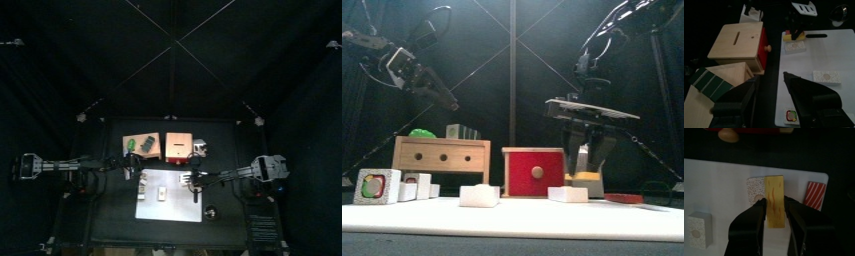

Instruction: Place egg part onto rice

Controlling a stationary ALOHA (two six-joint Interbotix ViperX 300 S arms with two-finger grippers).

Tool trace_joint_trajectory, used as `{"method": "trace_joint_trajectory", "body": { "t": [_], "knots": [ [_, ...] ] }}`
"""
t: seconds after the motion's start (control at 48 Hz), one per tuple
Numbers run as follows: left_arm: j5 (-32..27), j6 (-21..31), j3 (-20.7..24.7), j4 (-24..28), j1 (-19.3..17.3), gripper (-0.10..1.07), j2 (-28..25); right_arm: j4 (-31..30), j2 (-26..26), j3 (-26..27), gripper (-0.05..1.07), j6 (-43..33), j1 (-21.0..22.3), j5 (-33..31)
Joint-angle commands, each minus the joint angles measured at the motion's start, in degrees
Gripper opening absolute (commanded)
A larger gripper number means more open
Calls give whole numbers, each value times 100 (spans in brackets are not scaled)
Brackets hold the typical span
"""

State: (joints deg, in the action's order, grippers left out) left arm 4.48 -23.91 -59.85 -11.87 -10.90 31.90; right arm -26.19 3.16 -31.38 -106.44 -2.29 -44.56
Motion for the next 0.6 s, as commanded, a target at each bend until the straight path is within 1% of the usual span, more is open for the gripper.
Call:
{"method": "trace_joint_trajectory", "body": {
  "t": [0.0, 0.125, 0.292, 0.458, 0.583],
  "knots": [
    [105, 9, 35, -44, 0, 82, 18, -26, -220, 237, 58, -18, -18, 18],
    [352, 9, -97, -141, -35, 82, 105, -53, -114, 492, 58, -79, -105, 26],
    [809, 9, -413, -396, -132, 82, 404, -53, 246, 993, 58, -88, -220, 26],
    [861, 0, -615, -606, -167, 82, 598, 9, 773, 1670, 58, -88, -334, 26],
    [861, -9, -668, -606, -167, 82, 633, 62, 1055, 2101, 58, -97, -422, 9]
  ]
}}
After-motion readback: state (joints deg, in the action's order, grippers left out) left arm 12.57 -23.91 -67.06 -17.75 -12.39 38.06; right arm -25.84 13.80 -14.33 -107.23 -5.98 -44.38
